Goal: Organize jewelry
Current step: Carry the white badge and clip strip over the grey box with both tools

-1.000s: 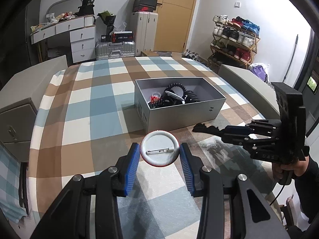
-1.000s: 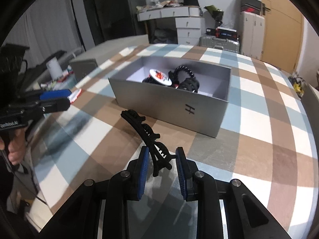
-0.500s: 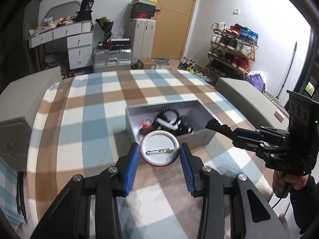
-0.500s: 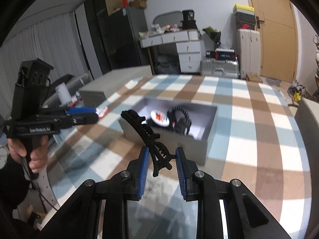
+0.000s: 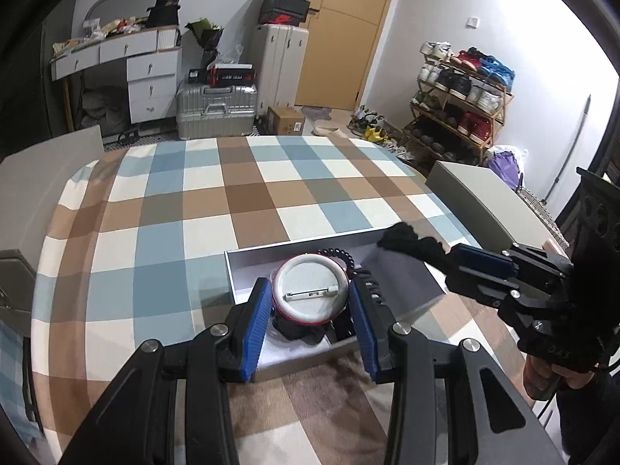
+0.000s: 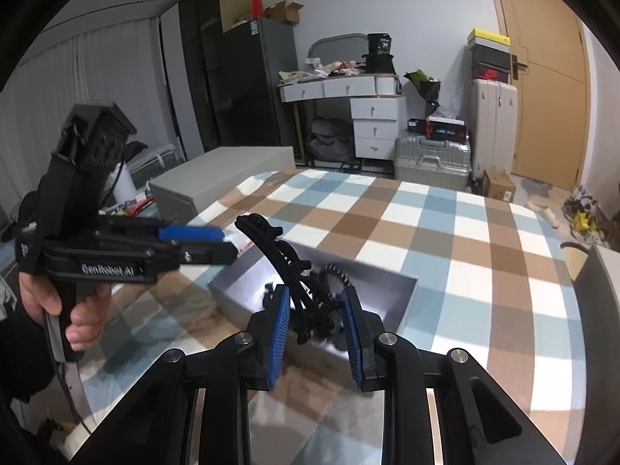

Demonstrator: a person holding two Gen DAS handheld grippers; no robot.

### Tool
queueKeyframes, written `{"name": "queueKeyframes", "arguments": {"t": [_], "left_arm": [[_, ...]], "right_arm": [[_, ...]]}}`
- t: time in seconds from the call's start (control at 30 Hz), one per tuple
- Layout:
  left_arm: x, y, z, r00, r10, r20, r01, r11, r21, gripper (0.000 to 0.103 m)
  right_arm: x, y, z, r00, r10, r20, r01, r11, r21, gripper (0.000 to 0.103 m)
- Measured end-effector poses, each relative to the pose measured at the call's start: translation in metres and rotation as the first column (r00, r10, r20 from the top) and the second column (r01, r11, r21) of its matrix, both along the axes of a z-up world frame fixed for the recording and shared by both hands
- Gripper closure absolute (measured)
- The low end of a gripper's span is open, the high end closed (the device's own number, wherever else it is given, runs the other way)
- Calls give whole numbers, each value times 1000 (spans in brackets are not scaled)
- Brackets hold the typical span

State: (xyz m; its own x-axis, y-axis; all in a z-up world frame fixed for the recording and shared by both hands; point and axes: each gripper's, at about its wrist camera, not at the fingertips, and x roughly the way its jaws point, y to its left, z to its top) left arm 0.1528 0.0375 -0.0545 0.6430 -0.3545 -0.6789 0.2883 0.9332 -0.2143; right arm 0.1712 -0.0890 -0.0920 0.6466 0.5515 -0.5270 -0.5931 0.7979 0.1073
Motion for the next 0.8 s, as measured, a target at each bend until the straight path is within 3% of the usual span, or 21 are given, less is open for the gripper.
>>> {"name": "queueKeyframes", "arguments": {"t": [0.4,0.63,0.8], "left_arm": [[21,-6,-12,998,0,-56,-1,1000,-5,68],[25,-10,-17,996,-18,-82,17,1000,-11,68],[28,-11,-18,997,-19,-79,17,1000,-18,68]], "right_arm": [[45,10,-23,995,-7,-96,3,999,-36,77],[50,11,-31,992,-12,-124,3,997,-74,77],[51,8,-33,990,-24,-135,18,999,-51,77]]}}
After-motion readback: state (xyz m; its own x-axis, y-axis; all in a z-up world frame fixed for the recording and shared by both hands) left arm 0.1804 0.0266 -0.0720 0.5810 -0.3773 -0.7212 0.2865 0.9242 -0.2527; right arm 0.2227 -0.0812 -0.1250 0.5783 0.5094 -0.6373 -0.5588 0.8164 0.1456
